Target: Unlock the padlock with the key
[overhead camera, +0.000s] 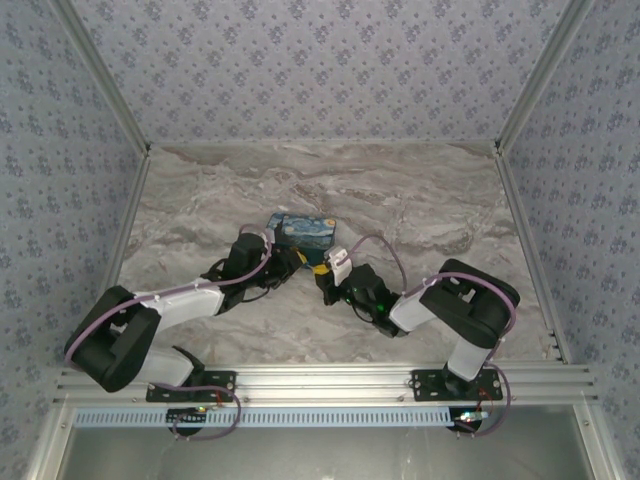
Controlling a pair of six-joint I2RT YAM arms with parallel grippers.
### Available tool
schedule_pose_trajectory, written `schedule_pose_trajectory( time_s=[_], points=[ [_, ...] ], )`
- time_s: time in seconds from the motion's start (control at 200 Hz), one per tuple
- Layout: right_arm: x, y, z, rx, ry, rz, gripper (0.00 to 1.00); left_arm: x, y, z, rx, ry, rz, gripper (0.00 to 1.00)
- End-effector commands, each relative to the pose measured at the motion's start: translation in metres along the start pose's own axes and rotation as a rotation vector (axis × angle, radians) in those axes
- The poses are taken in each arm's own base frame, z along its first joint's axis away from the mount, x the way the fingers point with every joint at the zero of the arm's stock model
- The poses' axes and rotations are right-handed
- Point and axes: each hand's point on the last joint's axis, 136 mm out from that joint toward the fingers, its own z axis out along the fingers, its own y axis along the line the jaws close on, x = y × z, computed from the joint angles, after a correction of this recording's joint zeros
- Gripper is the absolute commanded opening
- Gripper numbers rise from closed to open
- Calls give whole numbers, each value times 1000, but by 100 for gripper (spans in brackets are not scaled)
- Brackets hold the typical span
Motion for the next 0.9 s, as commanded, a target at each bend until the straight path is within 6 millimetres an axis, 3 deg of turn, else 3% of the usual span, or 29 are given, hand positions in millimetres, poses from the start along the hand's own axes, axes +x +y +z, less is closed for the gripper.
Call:
schedule_pose_trajectory(
  time_s=[0.0, 0.39, 0.705, 0.894],
  points=[
    [-7, 0, 5, -5, -21, 23, 0, -1, -18, -5, 57, -10, 18, 18],
    [-29, 21, 11, -136, -84, 71, 0, -1, -22, -4, 69, -2, 12, 18],
    [-47, 23, 18, -180, -116, 81, 0, 1, -24, -3, 82, 11, 7, 18],
    [-48, 21, 18, -204, -108, 103, 0, 2, -23, -2, 84, 16, 4, 18]
  ],
)
